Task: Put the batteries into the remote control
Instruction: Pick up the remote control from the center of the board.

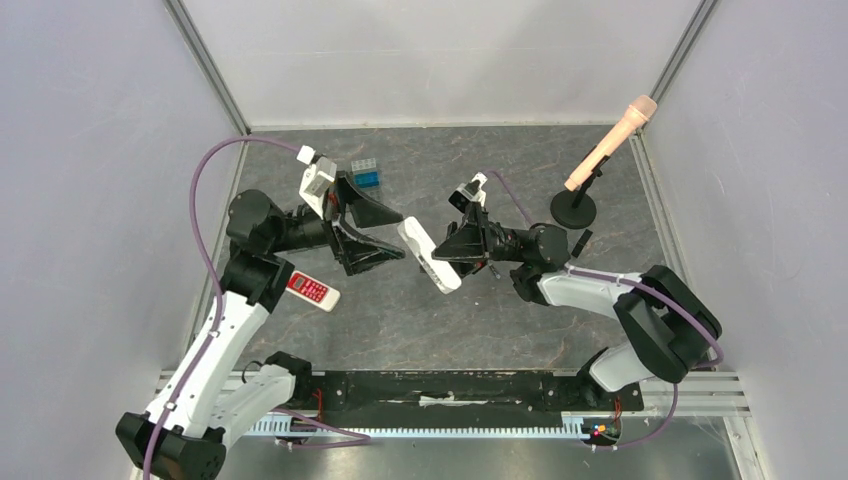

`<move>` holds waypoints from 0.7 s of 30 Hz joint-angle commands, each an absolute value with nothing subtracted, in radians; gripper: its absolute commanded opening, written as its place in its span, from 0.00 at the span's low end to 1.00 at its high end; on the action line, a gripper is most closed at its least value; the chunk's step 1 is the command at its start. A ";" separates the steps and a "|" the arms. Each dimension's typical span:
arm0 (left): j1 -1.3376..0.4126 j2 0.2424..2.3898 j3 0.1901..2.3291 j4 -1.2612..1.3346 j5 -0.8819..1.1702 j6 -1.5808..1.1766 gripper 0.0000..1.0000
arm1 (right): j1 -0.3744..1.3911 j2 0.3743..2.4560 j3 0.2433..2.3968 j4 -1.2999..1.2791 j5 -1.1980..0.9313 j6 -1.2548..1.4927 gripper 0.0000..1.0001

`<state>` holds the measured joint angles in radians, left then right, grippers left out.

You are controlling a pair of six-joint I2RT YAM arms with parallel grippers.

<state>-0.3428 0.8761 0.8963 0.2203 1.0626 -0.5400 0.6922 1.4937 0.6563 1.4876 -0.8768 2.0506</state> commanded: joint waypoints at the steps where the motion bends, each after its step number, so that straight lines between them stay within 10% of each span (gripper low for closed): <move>1: -0.347 0.943 0.965 0.055 1.232 -0.268 0.90 | 0.702 1.431 0.656 1.593 -0.901 2.053 0.30; 21: -0.462 1.100 1.040 0.310 1.401 -0.440 0.76 | 0.715 1.404 0.683 1.457 -0.928 2.002 0.31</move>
<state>-0.4431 1.1042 1.0039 0.2455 1.3521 -0.4080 0.7097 1.4208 0.6548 1.4269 -0.9207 2.0121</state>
